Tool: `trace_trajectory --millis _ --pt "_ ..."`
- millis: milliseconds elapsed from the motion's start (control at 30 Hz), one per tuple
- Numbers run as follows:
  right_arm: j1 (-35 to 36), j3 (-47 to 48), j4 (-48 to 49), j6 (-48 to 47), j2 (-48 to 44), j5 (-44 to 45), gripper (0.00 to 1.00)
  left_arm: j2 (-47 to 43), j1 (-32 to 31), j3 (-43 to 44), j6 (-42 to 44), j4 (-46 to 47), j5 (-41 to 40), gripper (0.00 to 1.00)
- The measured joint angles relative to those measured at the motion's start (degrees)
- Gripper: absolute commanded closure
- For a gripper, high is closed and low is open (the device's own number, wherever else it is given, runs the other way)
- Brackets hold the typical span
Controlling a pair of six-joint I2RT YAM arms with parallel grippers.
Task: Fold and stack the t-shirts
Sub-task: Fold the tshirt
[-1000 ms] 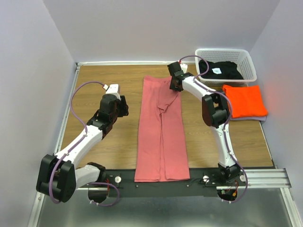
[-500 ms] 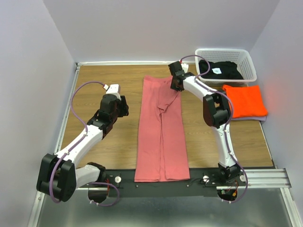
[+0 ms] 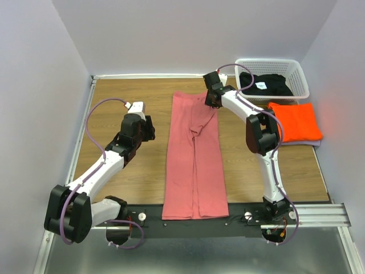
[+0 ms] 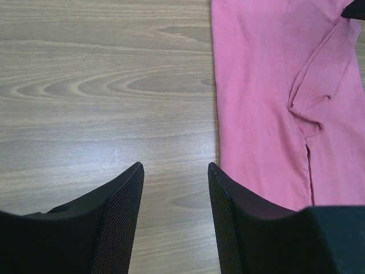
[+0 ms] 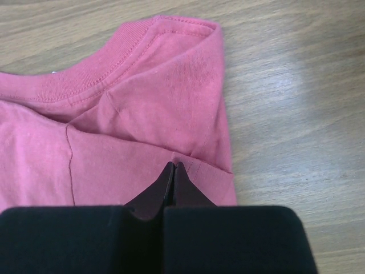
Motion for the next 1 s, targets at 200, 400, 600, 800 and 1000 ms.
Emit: trace_trajectory --millis 200,400,600,800,1000 --pt "0.00 0.76 -0.02 -0.02 0.00 -1.33 1.00 1.88 0.00 0.39 -0.83 1.14 2.58 0.46" --pt "0.00 1.22 0.00 -0.17 0.00 -2.29 1.00 9.66 -1.22 5.46 -3.34 2.58 7.63 0.50" --pt "0.00 1.25 0.02 -0.26 0.02 -3.21 0.99 21.99 -4.04 15.54 -6.95 4.44 14.56 0.53" --pt "0.00 1.29 0.04 -0.33 0.04 -3.67 0.99 32.41 -6.99 22.56 -9.99 4.68 19.10 0.57" --pt "0.00 1.29 0.07 -0.63 0.22 -4.17 1.00 40.06 -8.31 27.93 -11.91 3.69 20.98 0.59"
